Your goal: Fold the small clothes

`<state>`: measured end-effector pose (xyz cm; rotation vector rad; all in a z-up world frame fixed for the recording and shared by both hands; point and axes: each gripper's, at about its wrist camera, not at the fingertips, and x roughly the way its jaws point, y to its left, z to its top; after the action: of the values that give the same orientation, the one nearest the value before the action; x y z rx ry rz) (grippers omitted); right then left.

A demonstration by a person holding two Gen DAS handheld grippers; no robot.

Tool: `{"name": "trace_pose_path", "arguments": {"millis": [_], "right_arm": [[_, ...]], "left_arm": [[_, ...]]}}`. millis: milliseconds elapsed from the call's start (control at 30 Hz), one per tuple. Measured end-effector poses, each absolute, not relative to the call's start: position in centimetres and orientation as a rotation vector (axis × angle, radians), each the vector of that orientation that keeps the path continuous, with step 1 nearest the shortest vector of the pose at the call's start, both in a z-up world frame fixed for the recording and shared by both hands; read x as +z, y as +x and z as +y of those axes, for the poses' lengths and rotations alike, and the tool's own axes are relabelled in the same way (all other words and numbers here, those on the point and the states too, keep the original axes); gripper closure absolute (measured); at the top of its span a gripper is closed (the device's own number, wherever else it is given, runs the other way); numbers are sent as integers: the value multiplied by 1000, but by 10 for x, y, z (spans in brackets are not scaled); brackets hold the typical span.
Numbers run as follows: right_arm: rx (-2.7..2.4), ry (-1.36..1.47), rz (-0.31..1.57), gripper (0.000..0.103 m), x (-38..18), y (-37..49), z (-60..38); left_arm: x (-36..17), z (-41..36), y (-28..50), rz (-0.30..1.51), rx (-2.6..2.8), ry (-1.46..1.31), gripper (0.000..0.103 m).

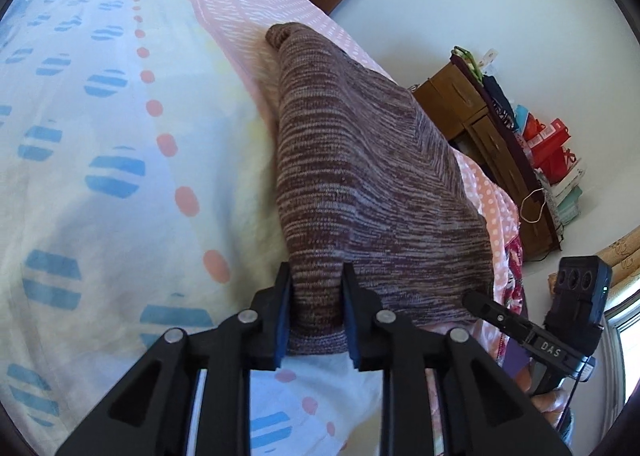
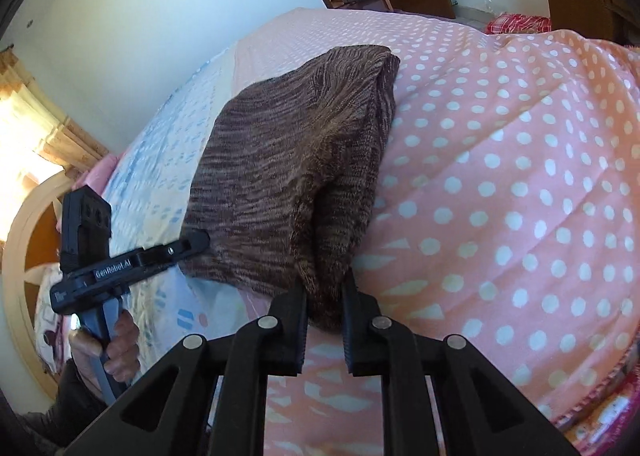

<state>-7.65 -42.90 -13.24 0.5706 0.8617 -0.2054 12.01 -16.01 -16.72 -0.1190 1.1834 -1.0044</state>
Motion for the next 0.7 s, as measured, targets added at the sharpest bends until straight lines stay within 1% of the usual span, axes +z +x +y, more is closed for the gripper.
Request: {"name": "trace_pose_path", "arguments": {"millis": [67, 100, 200, 267, 300, 333, 400, 467, 600, 700], "right_arm": [[-235, 508, 867, 89, -122, -86, -428], [-263, 453, 850, 89, -112, -88, -426], [-352, 289, 758, 89, -80, -85, -426], [-355, 265, 722, 89, -70, -71, -428], [-346, 262, 707, 89, -67, -60, -429], [-330, 254, 694, 89, -65, -48, -429], [-326, 219, 695, 89, -70, -19, -430], [-340, 195, 719, 89, -79, 5, -434], [-371, 162, 783, 89, -107, 39, -444], [-374, 216, 851, 90, -136, 53, -457]], "left_arm": [[-159, -158, 118, 1148, -963, -77, 65], [-154, -157, 118, 1124, -937, -55, 60], [-132, -158, 118, 1011, -852, 28, 56], [-117, -169, 121, 948, -815, 80, 51], [-111, -175, 123, 931, -806, 93, 42], [-106, -184, 125, 906, -796, 94, 36], [-102, -199, 126, 856, -779, 113, 33], [-106, -214, 128, 839, -759, 159, 33], [-126, -247, 133, 820, -700, 247, 33], [-142, -256, 137, 819, -654, 287, 31]]}}
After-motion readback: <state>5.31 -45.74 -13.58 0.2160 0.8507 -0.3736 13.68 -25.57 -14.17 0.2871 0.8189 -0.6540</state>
